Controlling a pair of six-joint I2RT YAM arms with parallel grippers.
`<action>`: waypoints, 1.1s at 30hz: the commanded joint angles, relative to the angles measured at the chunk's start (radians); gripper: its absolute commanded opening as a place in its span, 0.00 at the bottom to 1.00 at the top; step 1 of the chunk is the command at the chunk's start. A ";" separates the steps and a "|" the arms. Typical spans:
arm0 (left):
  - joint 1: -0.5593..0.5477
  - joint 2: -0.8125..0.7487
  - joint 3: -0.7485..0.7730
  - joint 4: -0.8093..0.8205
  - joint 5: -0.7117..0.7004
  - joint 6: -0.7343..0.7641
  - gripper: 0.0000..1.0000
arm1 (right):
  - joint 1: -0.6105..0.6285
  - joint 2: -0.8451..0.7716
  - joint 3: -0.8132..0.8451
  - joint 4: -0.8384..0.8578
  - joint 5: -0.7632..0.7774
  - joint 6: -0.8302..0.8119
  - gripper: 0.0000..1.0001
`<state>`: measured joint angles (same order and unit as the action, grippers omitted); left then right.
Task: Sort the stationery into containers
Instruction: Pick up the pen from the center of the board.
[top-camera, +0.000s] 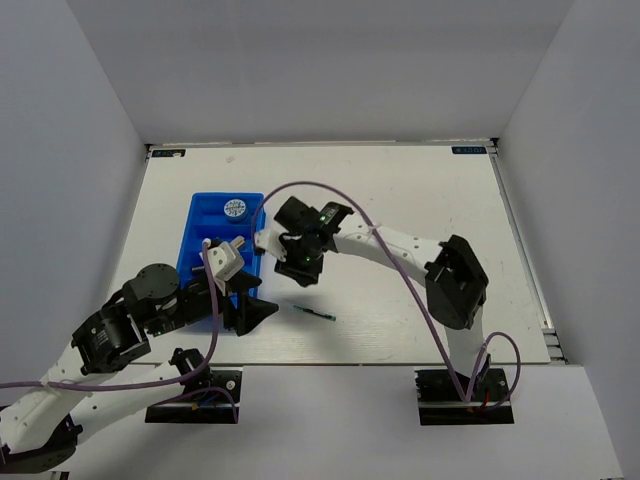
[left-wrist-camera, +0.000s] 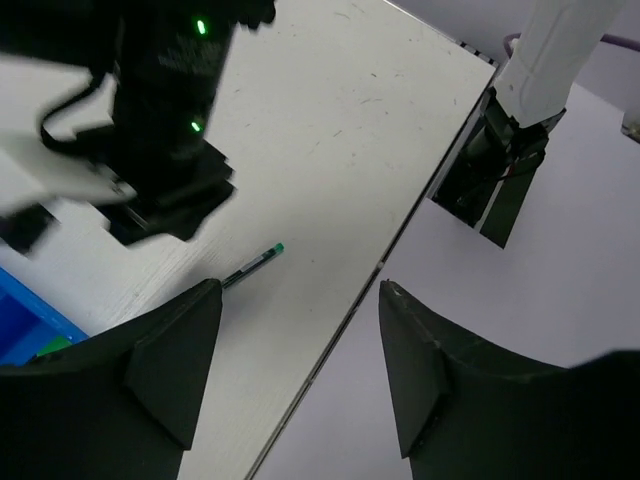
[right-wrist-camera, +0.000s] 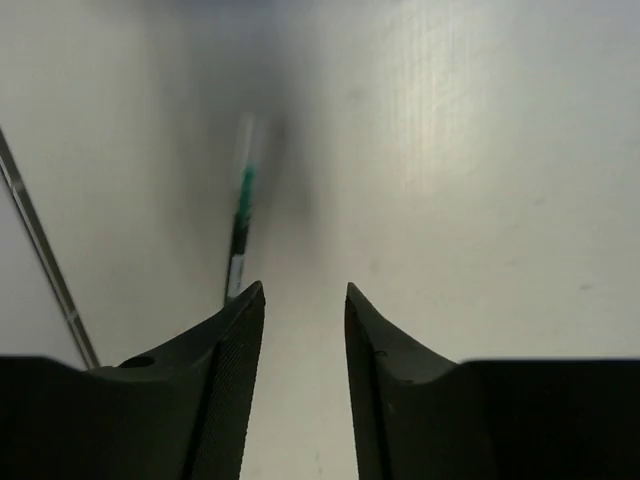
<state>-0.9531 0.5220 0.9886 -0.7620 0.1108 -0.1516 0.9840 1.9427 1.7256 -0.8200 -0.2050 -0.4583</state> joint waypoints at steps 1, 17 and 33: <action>-0.006 0.025 0.008 0.003 -0.010 0.003 0.76 | 0.042 0.010 -0.037 -0.136 0.045 -0.071 0.42; -0.006 0.007 -0.018 -0.010 -0.011 -0.014 0.78 | 0.087 0.105 -0.126 -0.045 0.038 0.046 0.48; -0.006 -0.027 -0.050 -0.011 -0.023 -0.020 0.78 | 0.128 0.079 -0.349 0.192 0.182 0.139 0.45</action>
<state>-0.9531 0.5041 0.9413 -0.7677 0.0967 -0.1623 1.0988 2.0148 1.4410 -0.7292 -0.1036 -0.3454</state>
